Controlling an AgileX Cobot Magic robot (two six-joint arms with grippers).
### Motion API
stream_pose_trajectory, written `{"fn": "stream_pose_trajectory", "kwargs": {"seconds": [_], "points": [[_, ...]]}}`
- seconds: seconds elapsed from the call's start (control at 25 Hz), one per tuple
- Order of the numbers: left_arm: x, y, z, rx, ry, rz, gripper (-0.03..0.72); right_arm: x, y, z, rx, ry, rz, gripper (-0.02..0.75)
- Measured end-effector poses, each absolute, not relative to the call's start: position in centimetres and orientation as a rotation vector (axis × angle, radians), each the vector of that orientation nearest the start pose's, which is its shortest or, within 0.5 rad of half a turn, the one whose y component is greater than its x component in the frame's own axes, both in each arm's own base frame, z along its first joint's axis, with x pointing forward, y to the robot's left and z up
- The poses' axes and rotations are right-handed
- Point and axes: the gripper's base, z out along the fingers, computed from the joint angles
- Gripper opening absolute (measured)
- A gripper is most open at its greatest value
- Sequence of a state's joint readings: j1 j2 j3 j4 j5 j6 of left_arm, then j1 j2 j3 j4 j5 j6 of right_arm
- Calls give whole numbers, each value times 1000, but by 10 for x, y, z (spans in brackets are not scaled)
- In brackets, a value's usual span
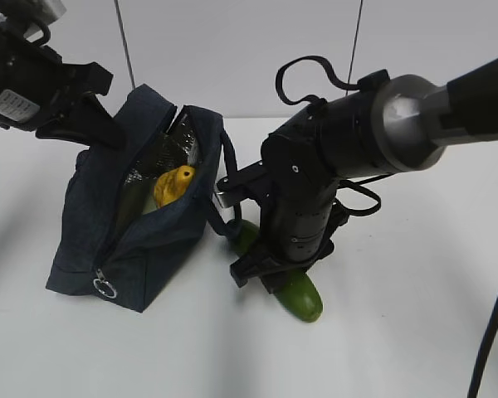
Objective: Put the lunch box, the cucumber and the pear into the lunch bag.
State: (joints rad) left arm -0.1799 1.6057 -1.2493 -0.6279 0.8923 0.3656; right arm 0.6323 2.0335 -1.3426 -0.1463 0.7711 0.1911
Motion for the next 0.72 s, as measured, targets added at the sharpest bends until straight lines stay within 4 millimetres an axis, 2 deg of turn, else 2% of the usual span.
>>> {"fn": "stream_pose_trajectory", "kwargs": {"seconds": [0.16,0.48,0.72], "points": [[323,-101,288,320,2590,-709,0,324,225,152,-795,2810,-77,378],[322,-101,288,322,2594,-711,0,317,211,210,-780,2695,-134,377],[322,-101,288,324,2596,-713,0,313,199,237,-728,2644,-227,377]]}}
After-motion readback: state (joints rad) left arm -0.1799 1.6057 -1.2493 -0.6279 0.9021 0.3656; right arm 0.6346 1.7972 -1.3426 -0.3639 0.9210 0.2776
